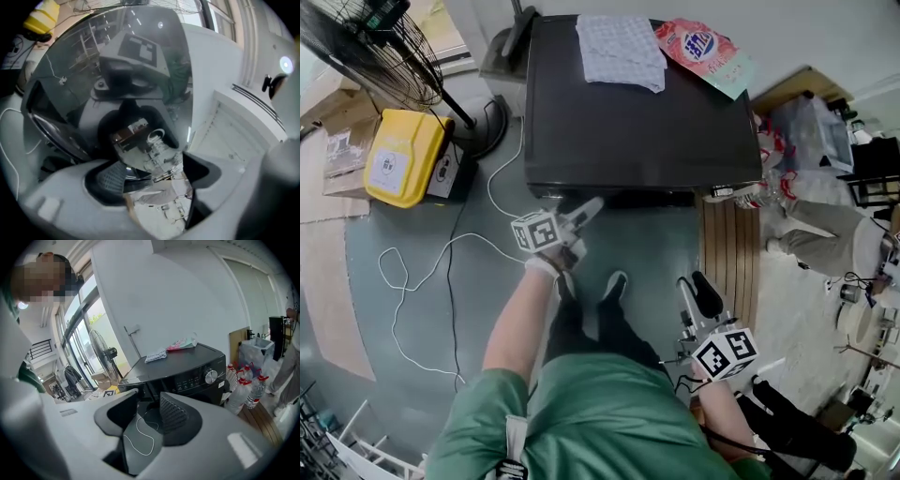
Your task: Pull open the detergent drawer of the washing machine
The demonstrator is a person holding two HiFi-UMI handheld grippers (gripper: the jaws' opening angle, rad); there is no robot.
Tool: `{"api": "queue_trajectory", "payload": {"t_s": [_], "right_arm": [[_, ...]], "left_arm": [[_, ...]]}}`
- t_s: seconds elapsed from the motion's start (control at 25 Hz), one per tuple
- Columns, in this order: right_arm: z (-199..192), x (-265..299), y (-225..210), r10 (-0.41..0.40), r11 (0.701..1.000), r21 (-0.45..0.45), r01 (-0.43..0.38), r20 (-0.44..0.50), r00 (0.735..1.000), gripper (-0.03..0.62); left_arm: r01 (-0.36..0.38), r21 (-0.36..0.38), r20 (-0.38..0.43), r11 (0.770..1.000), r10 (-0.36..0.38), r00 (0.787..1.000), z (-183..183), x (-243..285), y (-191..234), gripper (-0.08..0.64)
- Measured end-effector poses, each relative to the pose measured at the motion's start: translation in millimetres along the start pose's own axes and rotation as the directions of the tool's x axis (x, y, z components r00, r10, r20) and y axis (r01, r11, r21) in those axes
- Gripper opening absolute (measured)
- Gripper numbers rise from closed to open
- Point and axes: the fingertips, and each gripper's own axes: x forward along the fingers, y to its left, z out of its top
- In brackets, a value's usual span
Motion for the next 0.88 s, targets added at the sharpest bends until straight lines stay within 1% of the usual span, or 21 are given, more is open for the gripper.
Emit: {"api": "queue_trajectory", "payload": {"t_s": [0.12, 0.24, 0.28, 0.32, 0.36, 0.4, 0.56, 0.72, 0.88], "right_arm": [[-4, -6, -1, -0.002, 1.0, 0.007, 0.002, -0.005, 1.0, 0.156], [-8, -13, 0, 0.001, 1.0, 0.003, -0.001, -0.009, 1.0, 0.156], [-11, -16, -1, 0.003, 1.0, 0.0, -0.003, -0.008, 1.0, 0.156], [-13, -19, -3, 0.001, 1.0, 0.001, -0.001, -0.007, 1.0, 0.156], [-15, -21, -6, -0.003, 1.0, 0.006, 0.003, -0.007, 1.0, 0.156], [-17, -22, -8, -0.006, 1.0, 0.014, 0.006, -0.008, 1.0, 0.156], [-11, -23, -15, -0.002, 1.0, 0.031, 0.002, 0.007, 1.0, 0.156], [3, -20, -3, 0.03, 0.999, 0.012, -0.03, 0.033, 0.999, 0.156], [4, -20, 3, 0.043, 0.999, 0.009, -0.043, 0.024, 0.999, 0.156]], "left_arm": [[0.007, 0.004, 0.015, 1.0, -0.007, 1.0, 0, 0, -4, 0.351], [0.0, 0.066, -0.01, 0.998, 0.001, 1.0, -9, -5, -10, 0.348], [-0.003, 0.091, -0.028, 0.996, 0.006, 1.0, -16, -9, -11, 0.282], [-0.004, 0.108, -0.046, 0.994, 0.01, 0.999, -26, -14, -13, 0.281], [-0.006, 0.117, -0.061, 0.993, 0.013, 0.998, -37, -21, -15, 0.24], [-0.007, 0.115, -0.067, 0.993, 0.015, 0.998, -47, -27, -17, 0.216], [-0.013, 0.067, -0.053, 0.998, 0.016, 0.998, -68, -39, -31, 0.302], [-0.026, 0.071, -0.09, 0.997, 0.032, 0.995, -84, -50, -40, 0.311], [-0.035, 0.063, -0.122, 0.997, 0.042, 0.992, -105, -64, -47, 0.311]]}}
